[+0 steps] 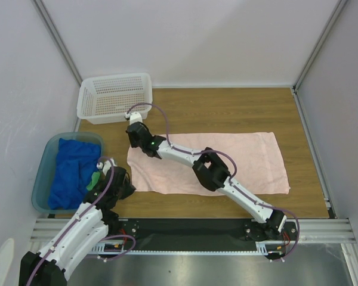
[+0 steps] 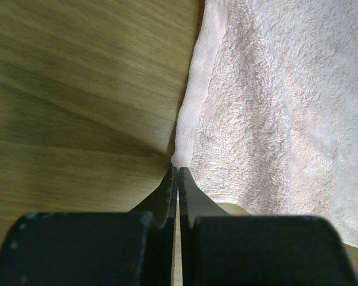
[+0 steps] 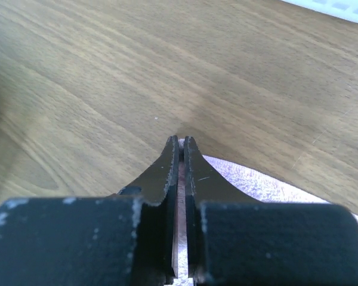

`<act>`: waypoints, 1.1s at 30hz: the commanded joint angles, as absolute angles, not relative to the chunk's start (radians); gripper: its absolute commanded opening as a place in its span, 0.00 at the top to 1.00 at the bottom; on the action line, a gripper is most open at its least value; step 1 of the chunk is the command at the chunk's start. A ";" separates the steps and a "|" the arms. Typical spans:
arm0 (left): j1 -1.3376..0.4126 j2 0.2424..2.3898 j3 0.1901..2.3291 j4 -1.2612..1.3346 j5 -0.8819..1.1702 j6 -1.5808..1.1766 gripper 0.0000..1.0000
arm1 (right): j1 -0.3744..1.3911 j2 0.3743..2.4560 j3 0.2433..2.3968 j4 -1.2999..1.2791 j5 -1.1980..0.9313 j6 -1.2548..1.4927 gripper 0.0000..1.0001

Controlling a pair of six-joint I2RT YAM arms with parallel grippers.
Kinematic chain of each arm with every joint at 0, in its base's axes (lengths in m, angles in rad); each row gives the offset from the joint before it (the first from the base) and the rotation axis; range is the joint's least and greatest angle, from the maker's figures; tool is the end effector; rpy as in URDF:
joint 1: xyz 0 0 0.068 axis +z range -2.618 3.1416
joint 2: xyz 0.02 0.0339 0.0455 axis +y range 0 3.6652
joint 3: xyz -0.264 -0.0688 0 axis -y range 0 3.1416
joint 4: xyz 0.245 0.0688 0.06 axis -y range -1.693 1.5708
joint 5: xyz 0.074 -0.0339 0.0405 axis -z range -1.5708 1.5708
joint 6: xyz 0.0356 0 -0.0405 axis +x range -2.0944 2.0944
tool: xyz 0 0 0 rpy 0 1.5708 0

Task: Fold and stack the towels
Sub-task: Fold the towel

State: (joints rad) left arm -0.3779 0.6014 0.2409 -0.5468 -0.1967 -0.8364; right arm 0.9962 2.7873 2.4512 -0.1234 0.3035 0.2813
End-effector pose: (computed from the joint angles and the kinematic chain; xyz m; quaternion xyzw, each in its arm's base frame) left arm 0.1139 -0.0377 0.1468 -0.2450 0.9090 -0.1087 0.3192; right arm 0.3434 0.5108 0.1330 -0.2191 0.8146 0.2078 0.4952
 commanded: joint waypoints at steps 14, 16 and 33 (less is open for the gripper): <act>-0.457 0.569 0.345 -0.584 -0.140 -0.868 1.00 | 0.899 2.625 2.401 0.106 0.072 0.457 1.00; -0.456 0.581 0.408 -0.616 -0.161 -0.871 1.00 | 0.894 2.615 2.398 0.109 0.058 0.454 1.00; -0.457 0.813 0.862 -0.988 -0.492 -0.773 1.00 | 0.827 2.571 2.373 0.152 -0.021 0.551 1.00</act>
